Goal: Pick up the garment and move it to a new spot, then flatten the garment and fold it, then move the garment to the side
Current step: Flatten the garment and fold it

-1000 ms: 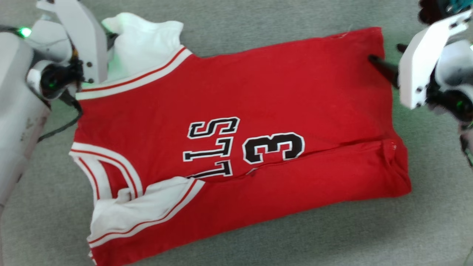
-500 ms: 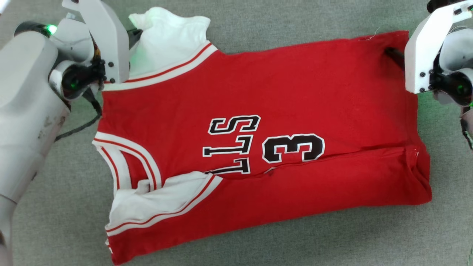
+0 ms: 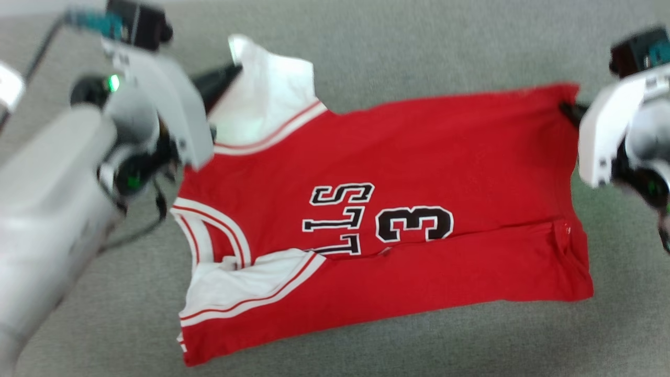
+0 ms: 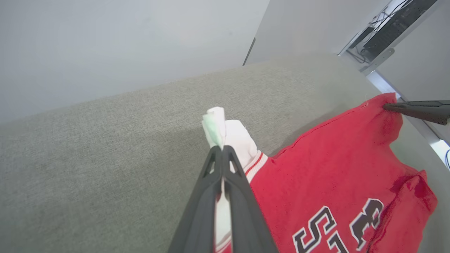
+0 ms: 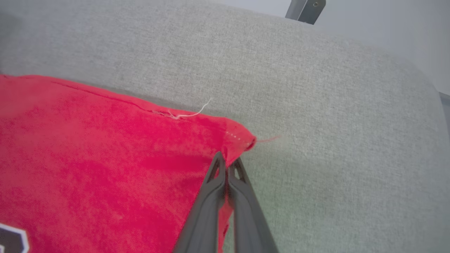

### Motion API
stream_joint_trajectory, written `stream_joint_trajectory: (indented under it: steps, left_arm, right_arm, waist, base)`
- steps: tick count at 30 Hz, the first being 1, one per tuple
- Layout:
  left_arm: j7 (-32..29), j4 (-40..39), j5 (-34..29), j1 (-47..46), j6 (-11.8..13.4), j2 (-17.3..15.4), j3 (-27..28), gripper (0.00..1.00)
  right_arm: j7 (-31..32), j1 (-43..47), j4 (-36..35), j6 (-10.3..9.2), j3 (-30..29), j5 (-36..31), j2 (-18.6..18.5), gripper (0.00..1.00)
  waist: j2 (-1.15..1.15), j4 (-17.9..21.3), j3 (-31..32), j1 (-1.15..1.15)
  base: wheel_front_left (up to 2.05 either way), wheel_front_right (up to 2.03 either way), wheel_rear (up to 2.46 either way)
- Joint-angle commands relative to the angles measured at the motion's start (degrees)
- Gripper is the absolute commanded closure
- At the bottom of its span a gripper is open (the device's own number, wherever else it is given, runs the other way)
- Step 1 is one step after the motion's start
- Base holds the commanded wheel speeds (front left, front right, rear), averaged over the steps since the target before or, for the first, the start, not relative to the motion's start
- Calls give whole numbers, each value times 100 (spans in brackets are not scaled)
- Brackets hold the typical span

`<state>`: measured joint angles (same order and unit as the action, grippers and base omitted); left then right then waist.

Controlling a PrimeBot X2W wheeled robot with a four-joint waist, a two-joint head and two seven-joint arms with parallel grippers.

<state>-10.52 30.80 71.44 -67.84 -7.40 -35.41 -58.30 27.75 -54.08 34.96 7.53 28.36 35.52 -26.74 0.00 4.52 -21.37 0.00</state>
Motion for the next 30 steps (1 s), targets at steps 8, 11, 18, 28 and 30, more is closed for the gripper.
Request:
stream_joint_trajectory:
  steps: [8, 11, 18, 28, 30]
  left_arm:
    - [1135, -1446, 396, 1526, -11, -884, -19, 100]
    - [1557, -1905, 520, 2121, 108, -1136, 21, 100]
    - [2366, -2896, 739, 3335, 524, -1619, 150, 100]
    - [2560, -3135, 506, 4139, 905, -1371, 314, 100]
    - [2563, -2959, 392, 4125, 972, -1230, 318, 100]
  right_arm:
    - [-259, 1466, -838, -8, -187, 388, -630, 100]
    - [-326, 1975, -1149, -8, -398, 443, -724, 100]
    - [-326, 2932, -2006, -8, -1059, 255, -776, 100]
    - [130, 3787, -2743, -8, -1833, -98, -486, 100]
    - [170, 3865, -2755, -8, -1889, -209, -400, 100]
  waist:
    - [0, -311, 702, 0]
    - [0, -369, 741, 0]
    - [0, -432, 700, 0]
    - [0, -532, 490, 0]
    - [0, -533, 449, 0]
  base:
    - [0, 0, 0]
    - [0, 0, 0]
    - [0, 0, 0]
    - [0, 0, 0]
    - [0, 0, 0]
